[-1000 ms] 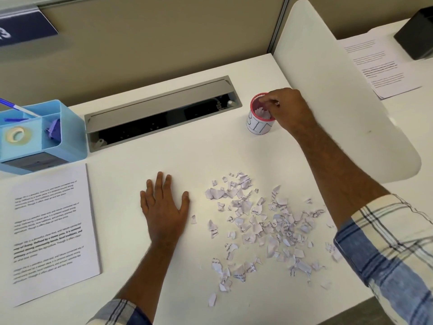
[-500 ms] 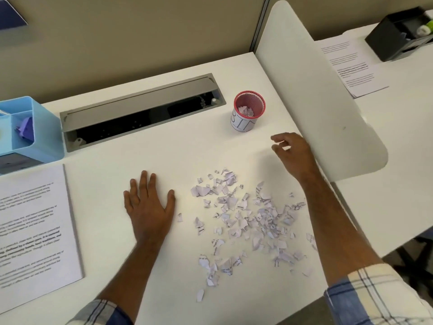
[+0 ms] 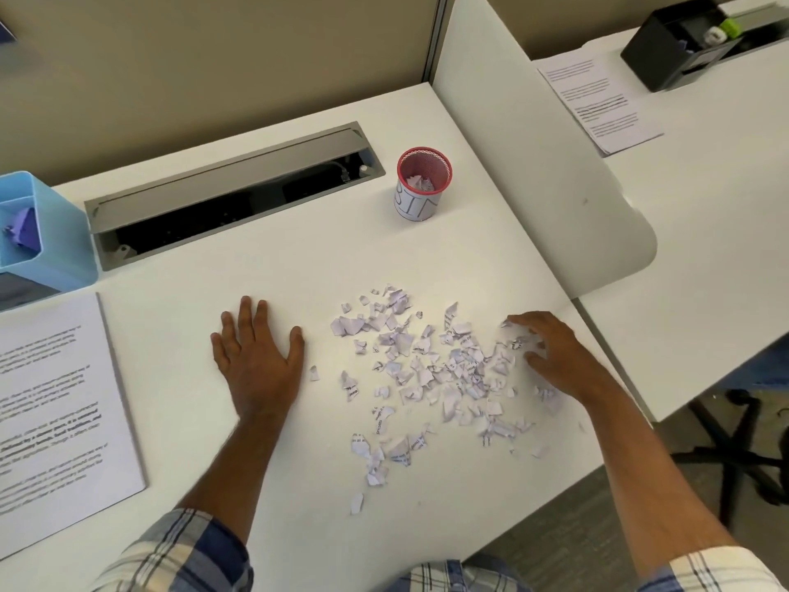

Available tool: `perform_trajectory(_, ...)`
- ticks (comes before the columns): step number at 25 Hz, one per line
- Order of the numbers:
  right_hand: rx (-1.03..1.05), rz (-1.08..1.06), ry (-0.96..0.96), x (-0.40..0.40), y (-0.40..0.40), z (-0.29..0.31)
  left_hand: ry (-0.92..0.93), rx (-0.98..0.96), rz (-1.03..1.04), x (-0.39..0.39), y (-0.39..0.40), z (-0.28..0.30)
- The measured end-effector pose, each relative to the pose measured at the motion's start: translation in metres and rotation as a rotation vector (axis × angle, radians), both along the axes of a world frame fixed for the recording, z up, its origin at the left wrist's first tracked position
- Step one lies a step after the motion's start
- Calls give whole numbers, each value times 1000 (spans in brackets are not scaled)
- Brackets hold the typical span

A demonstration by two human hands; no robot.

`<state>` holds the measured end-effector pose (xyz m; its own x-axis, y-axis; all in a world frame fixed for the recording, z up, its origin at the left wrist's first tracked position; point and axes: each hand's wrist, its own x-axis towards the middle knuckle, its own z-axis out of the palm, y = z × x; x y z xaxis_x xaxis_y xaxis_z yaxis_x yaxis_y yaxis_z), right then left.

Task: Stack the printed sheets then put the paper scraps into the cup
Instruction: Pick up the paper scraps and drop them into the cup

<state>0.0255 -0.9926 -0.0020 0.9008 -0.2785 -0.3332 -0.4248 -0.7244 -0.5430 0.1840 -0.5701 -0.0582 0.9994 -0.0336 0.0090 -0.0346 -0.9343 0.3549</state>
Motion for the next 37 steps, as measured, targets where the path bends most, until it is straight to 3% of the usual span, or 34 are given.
perform_trajectory(15,-231,34,-121,19,37,-10,-6,-18,-5,1,3,-4)
perform_trajectory(20,-153,-131,-78,32,36,-3,-15,-15,-13,1,3,-4)
perform_trajectory(25,-4,-321,-203,49,34,16,-6,-15,-12,1,3,-3)
perform_trajectory(37,119,-179,-484,236,41,78,1,11,-2,1,1,-1)
